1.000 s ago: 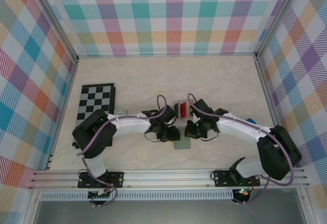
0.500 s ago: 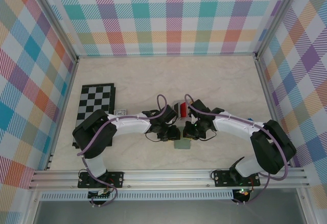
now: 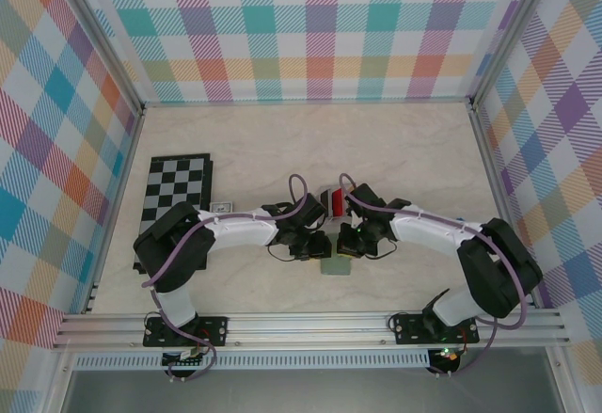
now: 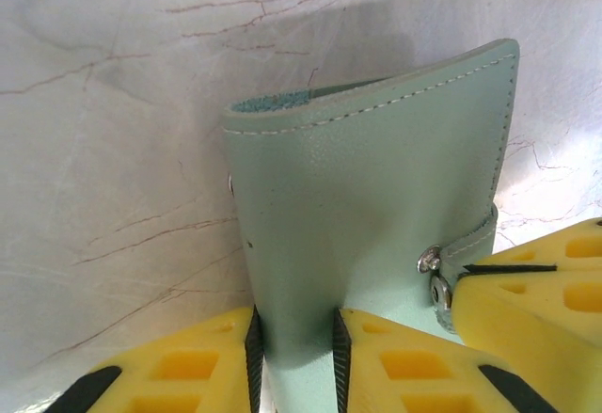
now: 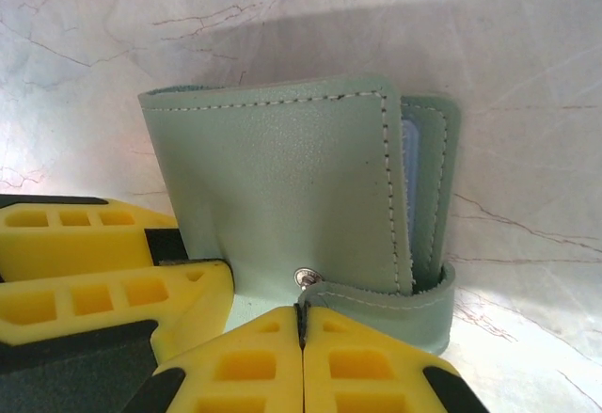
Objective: Put the credit cards into the card holder
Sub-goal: Press the button on the card holder.
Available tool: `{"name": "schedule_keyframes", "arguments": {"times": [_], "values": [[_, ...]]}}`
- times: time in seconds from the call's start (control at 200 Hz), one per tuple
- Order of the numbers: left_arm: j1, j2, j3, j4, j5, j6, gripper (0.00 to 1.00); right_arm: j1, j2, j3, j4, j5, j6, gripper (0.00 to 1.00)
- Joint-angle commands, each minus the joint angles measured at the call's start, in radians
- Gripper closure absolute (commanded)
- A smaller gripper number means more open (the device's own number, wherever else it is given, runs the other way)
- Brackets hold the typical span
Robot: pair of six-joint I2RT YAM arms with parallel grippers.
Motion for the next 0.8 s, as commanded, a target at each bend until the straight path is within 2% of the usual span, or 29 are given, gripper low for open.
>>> {"name": "schedule_keyframes", "arguments": {"times": [0.0,0.355,0.795], "values": [[-0.008,0.034,-0.010,0.018,-0.002,0.000,0.74,-0.004,0.019,0.016,0.022,0.021,0.037,0.95],[-0.008,0.040,-0.007,-0.006,-0.026,0.000,0.76,-0.004,-0.085,0.010,-0.050,0.086,0.060,1.00],[-0.008,0.046,-0.008,0.014,-0.009,-0.004,0.76,-0.002,-0.008,0.034,0.018,0.035,0.062,1.00]]}}
